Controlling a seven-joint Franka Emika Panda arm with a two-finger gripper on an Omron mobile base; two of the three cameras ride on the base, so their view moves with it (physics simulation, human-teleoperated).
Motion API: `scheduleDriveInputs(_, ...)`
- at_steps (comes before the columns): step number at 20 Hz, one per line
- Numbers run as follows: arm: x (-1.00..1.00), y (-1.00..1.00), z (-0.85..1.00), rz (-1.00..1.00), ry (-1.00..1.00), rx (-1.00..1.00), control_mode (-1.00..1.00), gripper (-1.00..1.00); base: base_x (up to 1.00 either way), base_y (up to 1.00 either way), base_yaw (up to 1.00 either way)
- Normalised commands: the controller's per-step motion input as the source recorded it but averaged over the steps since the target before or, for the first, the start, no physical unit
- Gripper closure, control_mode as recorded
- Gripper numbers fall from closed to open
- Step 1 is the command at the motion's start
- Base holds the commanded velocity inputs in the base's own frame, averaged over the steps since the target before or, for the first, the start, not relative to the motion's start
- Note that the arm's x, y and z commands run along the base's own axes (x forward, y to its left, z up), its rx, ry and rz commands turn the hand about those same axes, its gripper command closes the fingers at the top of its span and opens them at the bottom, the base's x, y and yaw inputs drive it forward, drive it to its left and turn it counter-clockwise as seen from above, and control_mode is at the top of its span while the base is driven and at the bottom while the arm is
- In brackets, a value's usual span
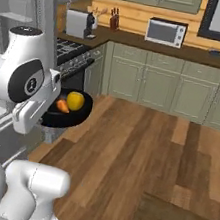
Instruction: Pick the chicken drumstick and lemon from their plates and place them in the bowl. Then put the bowl in the fridge.
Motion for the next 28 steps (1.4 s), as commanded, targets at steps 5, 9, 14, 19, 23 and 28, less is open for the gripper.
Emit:
scheduleDriveInputs(5, 0.00, 0.00, 0.00, 0.00, 0.00, 0.00, 1.00, 1.00, -0.05, -0.04, 0.81)
scheduleDriveInputs(9, 0.00, 0.00, 0.00, 0.00, 0.00, 0.00, 1.00, 1.00, 0.27, -0.20, 0.72)
scheduleDriveInputs(14, 0.00, 0.00, 0.00, 0.00, 0.00, 0.00, 1.00, 1.00, 0.47, -0.19, 0.52)
scheduleDriveInputs(19, 0.00, 0.00, 0.00, 0.00, 0.00, 0.00, 1.00, 1.00, 0.63, -0.02, 0.41)
scheduleDriveInputs(23, 0.00, 0.00, 0.00, 0.00, 0.00, 0.00, 1.00, 1.00, 0.83, -0.17, 0.15)
scheduleDriveInputs(28, 0.00, 0.00, 0.00, 0.00, 0.00, 0.00, 1.00, 1.00, 0.60, -0.51, 0.25)
